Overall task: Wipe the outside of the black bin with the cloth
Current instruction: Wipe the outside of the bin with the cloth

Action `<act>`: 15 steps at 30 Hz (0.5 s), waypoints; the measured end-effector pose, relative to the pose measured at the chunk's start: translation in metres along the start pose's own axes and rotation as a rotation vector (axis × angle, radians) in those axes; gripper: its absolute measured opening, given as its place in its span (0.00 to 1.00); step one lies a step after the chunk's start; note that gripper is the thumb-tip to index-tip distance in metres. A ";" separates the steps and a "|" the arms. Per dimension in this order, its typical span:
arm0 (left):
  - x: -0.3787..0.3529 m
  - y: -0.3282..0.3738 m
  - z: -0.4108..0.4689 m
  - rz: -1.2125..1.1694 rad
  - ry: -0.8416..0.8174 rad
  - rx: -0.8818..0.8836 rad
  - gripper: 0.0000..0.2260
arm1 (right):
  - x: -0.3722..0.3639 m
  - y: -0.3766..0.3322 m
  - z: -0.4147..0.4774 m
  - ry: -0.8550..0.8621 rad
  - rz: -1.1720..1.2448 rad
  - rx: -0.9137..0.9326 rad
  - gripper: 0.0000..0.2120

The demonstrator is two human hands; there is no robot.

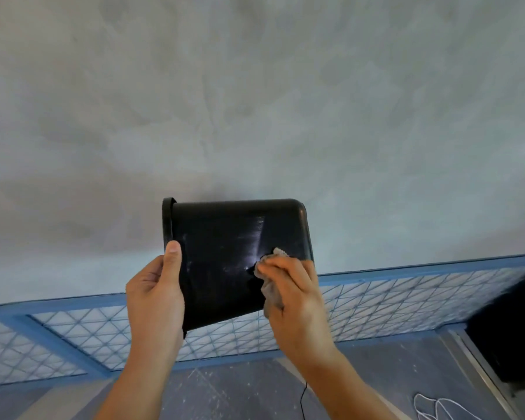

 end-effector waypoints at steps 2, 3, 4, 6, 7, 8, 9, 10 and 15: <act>-0.001 0.005 0.002 0.033 -0.025 0.015 0.18 | 0.009 0.013 0.005 0.017 -0.017 -0.035 0.16; -0.001 0.007 0.001 0.059 -0.038 0.008 0.18 | 0.016 0.023 0.014 0.054 -0.039 -0.075 0.15; 0.000 0.009 0.001 0.073 -0.039 0.007 0.19 | 0.022 0.033 0.027 0.096 -0.061 -0.108 0.16; 0.000 0.011 -0.001 0.055 -0.037 0.026 0.19 | 0.035 0.046 0.050 0.133 -0.090 -0.125 0.19; 0.000 0.013 -0.001 0.041 -0.035 0.041 0.19 | 0.038 0.048 0.057 0.129 -0.098 -0.098 0.21; 0.000 0.014 -0.001 0.031 -0.031 0.045 0.19 | 0.041 0.047 0.059 0.116 -0.099 -0.063 0.21; 0.000 0.015 -0.001 0.021 -0.022 0.041 0.20 | 0.043 0.046 0.057 0.099 -0.095 -0.034 0.21; 0.001 0.016 0.000 -0.002 -0.015 0.036 0.19 | 0.045 0.046 0.051 0.088 -0.089 -0.012 0.20; 0.007 0.021 0.005 -0.083 0.012 0.039 0.18 | 0.045 0.043 -0.010 -0.007 -0.041 0.077 0.17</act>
Point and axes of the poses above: each hand's wrist, its own z-axis towards the middle knuckle, its own x-axis out of the back of the hand, y = z × x, the point moved 3 cm from there along z, towards the middle knuckle, and after that the axes turned 1 degree about x, right-handed, at the moved point
